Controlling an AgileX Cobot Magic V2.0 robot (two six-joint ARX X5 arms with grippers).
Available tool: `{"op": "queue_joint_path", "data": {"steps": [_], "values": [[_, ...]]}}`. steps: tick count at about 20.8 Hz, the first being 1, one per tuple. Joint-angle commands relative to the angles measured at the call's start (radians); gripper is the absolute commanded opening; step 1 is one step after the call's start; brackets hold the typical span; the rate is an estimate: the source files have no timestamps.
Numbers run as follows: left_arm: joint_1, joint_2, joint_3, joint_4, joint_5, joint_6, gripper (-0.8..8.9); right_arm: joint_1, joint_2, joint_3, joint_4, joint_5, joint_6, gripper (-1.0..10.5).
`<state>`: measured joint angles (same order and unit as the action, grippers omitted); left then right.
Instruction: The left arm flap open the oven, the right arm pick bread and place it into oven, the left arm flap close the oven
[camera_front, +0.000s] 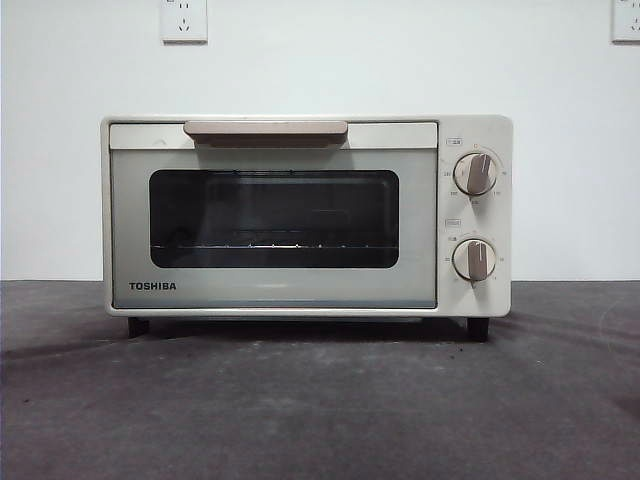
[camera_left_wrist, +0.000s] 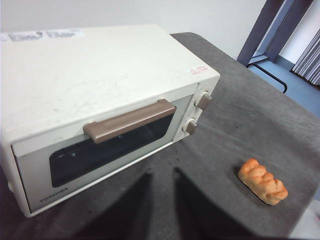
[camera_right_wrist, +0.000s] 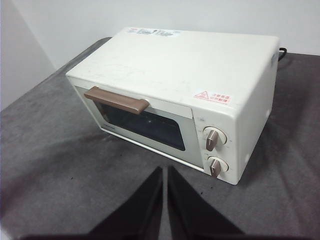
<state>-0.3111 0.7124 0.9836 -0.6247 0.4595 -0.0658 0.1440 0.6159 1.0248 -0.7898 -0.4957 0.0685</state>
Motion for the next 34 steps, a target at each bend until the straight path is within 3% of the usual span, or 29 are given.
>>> {"op": "queue_joint_path", "data": {"steps": [1, 7, 10, 18, 25, 34], "values": [[-0.004, 0.011, 0.021, 0.012, 0.002, 0.024, 2.95, 0.004, 0.003, 0.017, -0.006, -0.002, -0.020, 0.5], [-0.004, 0.017, 0.021, 0.020, 0.002, 0.024, 5.05, 0.004, 0.004, 0.017, -0.023, -0.002, 0.006, 4.6], [-0.004, 0.021, 0.021, 0.019, 0.002, 0.024, 5.82, 0.004, 0.004, 0.017, -0.024, -0.002, 0.008, 5.5], [-0.005, 0.021, 0.021, 0.019, 0.002, 0.024, 5.85, 0.004, 0.017, 0.017, -0.091, 0.008, 0.038, 5.9], [-0.005, 0.021, 0.021, 0.019, 0.002, 0.021, 5.85, 0.004, 0.098, -0.022, -0.192, 0.073, 0.066, 5.9], [-0.005, 0.021, 0.021, 0.019, 0.002, 0.019, 5.85, 0.004, 0.224, -0.197, -0.220, 0.174, 0.163, 5.9]]}}
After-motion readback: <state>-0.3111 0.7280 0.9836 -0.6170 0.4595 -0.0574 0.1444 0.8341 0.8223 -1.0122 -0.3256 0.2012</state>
